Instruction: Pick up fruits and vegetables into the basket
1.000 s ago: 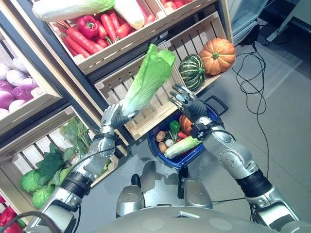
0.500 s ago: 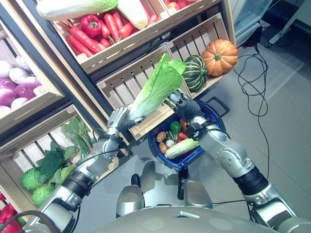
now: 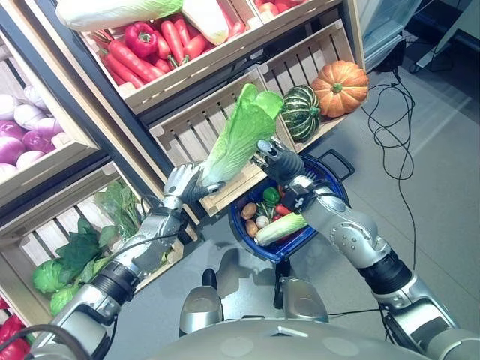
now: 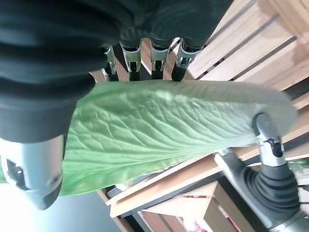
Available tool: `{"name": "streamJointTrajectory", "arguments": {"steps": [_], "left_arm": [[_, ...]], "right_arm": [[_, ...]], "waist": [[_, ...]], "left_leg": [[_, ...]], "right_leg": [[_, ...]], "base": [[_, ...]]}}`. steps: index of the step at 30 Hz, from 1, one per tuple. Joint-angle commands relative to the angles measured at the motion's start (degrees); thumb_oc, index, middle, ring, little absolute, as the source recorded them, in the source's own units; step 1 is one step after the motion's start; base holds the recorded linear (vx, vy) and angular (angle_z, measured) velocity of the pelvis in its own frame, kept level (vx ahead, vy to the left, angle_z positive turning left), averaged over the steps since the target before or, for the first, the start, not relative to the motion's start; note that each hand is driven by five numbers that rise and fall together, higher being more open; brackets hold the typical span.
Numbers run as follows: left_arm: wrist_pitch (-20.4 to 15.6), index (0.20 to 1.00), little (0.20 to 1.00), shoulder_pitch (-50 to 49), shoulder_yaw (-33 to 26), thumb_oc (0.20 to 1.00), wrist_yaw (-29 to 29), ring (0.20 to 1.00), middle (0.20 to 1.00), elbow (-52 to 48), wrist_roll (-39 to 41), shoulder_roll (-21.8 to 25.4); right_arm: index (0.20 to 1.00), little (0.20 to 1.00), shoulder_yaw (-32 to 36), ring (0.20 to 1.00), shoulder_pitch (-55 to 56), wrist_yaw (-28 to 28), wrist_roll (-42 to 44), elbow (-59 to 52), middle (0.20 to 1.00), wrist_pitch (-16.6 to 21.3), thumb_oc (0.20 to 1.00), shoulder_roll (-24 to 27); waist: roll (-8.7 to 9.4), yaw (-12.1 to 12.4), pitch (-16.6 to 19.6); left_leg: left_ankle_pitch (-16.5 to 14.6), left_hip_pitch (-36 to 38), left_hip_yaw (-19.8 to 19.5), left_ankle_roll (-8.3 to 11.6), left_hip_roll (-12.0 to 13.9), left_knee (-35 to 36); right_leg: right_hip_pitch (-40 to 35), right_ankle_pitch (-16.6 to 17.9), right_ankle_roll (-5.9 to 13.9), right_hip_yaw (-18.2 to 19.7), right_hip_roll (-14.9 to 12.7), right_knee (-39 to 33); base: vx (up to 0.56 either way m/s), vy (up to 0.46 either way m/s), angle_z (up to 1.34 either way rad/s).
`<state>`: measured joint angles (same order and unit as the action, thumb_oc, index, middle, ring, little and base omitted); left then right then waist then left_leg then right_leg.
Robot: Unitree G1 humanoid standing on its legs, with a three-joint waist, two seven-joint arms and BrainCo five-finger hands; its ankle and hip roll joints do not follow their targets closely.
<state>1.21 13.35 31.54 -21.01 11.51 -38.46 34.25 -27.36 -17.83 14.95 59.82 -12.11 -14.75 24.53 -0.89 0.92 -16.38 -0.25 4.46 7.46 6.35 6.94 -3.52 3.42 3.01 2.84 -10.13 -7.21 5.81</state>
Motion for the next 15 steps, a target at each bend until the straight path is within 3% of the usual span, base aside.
{"name": "streamJointTrajectory", "arguments": {"steps": [1,8,15], "left_arm": [[-5.5,0.2,0.2,9.6,9.7,0.2,-3.6,0.2,0.2,-9.7,-9.7,-0.7],[-5.0,0.2,0.2,12.3,13.1,0.2,-2.3,0.2,0.2,-10.3,-16.4,0.4],[-5.3,0.2,0.2,13.6,15.0,0.2,-0.6,0.2,0.2,-10.5,-19.2,1.6]], "right_arm": [[1.0,1.0,-5.8,1.0,-6.1,-1.9,3.7,-2.0,1.0,-0.8,1.0,-5.1],[1.0,1.0,-7.5,1.0,-7.1,-2.4,-2.1,0.9,1.0,-4.9,1.0,-4.0],[1.0,1.0,-8.4,1.0,-8.1,-4.6,-2.8,1.6,1.0,-6.2,1.0,-2.8]], "waist": [[2.76,0.4,1.8],[2.84,-0.3,2.3],[2.69,-0.7,2.3]], "left_leg": [[-5.9,-2.2,-0.4,-2.74,-0.9,-2.9],[-5.8,-1.4,-0.2,-2.73,-0.8,-1.8],[-5.7,-1.0,0.0,-2.75,-0.7,-1.6]], "right_leg": [[-4.8,-7.2,6.94,0.8,-4.7,1.4],[-5.1,-6.9,7.35,1.0,-4.9,0.9],[-5.2,-6.9,7.5,1.3,-4.9,0.8]], "base": [[0.0,0.0,0.0],[0.0,0.001,-0.01],[0.0,0.002,-0.01]]}}
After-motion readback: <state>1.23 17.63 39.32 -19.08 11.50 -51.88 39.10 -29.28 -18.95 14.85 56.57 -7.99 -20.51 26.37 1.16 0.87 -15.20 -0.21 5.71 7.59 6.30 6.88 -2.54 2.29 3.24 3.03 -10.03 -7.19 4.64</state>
